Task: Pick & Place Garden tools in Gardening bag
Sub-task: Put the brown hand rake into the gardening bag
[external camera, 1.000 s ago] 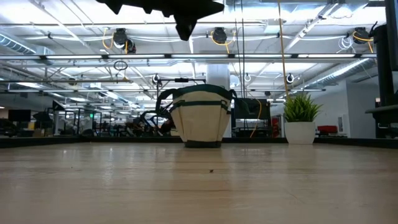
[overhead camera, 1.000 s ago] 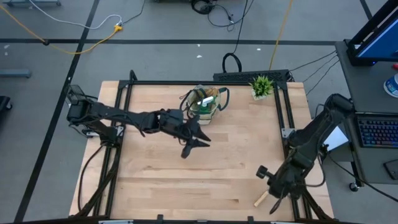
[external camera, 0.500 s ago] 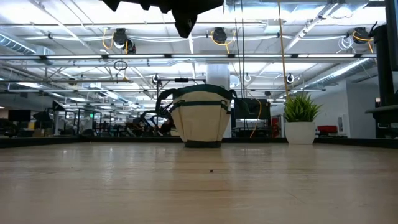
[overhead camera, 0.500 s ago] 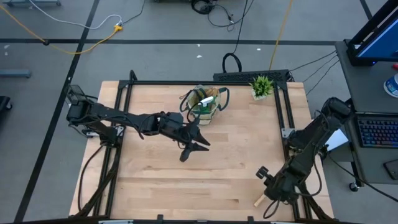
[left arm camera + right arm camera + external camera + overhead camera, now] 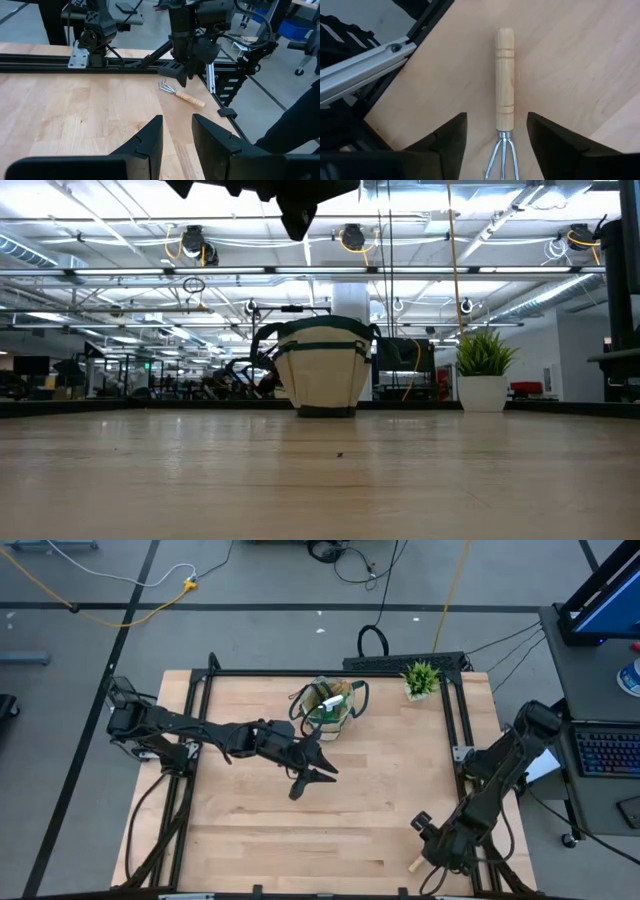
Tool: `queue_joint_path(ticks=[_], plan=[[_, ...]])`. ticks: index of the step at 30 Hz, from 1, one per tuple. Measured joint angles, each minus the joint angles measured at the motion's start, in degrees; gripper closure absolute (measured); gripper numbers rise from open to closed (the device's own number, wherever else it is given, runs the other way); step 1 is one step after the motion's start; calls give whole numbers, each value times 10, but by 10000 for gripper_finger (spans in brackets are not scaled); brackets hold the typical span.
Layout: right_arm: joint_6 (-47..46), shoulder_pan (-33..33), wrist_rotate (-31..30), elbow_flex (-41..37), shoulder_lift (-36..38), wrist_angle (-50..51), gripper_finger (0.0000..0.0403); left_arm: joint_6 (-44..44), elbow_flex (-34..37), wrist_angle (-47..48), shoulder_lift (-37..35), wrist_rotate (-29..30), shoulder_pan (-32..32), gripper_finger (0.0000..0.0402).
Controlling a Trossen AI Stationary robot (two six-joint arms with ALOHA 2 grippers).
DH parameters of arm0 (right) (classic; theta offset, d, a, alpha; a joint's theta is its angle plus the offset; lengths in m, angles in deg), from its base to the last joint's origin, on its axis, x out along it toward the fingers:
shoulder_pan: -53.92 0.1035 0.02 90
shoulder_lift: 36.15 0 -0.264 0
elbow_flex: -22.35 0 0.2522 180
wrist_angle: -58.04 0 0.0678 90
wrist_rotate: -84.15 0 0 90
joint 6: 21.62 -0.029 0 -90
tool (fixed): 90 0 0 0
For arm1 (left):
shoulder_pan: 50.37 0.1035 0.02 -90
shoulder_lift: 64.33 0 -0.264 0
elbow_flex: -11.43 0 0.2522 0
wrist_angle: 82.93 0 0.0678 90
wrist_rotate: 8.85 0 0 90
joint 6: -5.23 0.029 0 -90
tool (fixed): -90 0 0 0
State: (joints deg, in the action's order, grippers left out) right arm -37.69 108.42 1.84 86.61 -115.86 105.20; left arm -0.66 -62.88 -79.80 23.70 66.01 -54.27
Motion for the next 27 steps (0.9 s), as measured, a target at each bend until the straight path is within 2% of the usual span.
queue_joint_path(ticks=[9, 20, 27], plan=[[-40, 0, -1, 0, -33, -3, 178, 2, 0, 0, 0, 0, 0, 293], [-46, 0, -4, -1, -75, -20, 180, 10, 0, -2, 0, 0, 0, 293], [-78, 0, -34, -10, -83, -31, 181, 13, 0, -2, 0, 0, -1, 293]])
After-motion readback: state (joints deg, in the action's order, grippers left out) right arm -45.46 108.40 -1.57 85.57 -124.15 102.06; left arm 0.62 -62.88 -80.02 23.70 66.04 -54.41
